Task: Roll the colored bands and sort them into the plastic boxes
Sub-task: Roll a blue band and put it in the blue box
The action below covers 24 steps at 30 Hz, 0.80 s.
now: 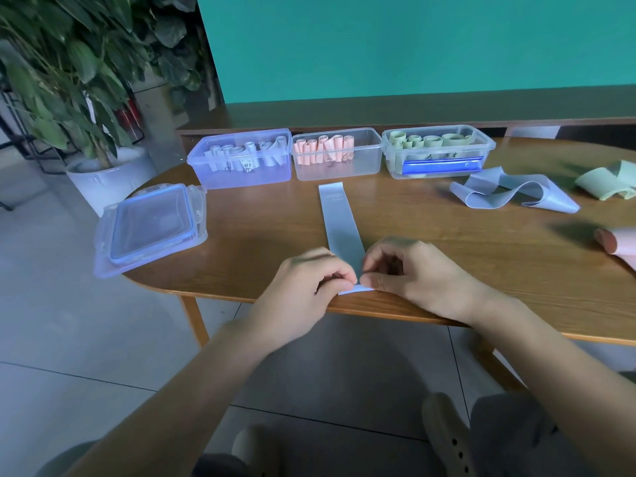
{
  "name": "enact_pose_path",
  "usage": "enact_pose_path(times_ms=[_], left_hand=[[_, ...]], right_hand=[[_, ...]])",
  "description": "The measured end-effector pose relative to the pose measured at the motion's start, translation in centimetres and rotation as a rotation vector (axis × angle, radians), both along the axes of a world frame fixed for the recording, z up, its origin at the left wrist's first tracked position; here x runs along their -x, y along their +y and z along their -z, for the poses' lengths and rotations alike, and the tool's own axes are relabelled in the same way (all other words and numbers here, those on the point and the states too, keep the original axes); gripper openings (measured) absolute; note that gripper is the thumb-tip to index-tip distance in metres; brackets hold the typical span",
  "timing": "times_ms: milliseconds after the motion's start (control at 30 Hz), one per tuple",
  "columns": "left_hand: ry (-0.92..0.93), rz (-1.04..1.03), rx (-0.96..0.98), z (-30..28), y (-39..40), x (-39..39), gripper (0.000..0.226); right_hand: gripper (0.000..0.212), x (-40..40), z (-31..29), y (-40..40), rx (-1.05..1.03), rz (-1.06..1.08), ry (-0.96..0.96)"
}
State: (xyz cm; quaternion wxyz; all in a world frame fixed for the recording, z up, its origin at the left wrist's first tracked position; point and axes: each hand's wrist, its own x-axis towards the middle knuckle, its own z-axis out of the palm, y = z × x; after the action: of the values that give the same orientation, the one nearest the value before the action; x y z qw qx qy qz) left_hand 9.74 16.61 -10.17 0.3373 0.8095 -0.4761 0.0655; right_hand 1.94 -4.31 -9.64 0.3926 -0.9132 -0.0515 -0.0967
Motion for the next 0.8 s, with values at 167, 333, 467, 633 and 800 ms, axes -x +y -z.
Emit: enact_pose_path(times_ms=[167, 333, 467, 633, 800], left_hand=[[-0.051, 0.037, -0.026, 0.43, 0.26, -0.03, 0.01], [-0.014, -0.01, -0.034, -0.15, 0.07, 0.24, 0.005], [-0.019, -0.053, -0.041, -0.23, -0.06, 0.39, 0.005], [-0.03, -0.069, -0.101, -0.17, -0.2, 0.38, 0.01], [-0.056, -0.083, -0.112, -0.18, -0.51, 0.19, 0.011]], right_hand=[[0.008, 0.17, 0.25, 0.01, 0.055, -0.097, -0.101], [0.006, 0.29, 0.22, -0.27, 0.179, -0.188, -0.156], [0.011, 0.55, -0.03, -0.53, 0.21, -0.186, -0.127], [0.003, 0.44, 0.06, -0.24, 0.161, -0.129, -0.129], [0.004, 0.16, -0.14, 0.14, 0.124, -0.031, -0.085]])
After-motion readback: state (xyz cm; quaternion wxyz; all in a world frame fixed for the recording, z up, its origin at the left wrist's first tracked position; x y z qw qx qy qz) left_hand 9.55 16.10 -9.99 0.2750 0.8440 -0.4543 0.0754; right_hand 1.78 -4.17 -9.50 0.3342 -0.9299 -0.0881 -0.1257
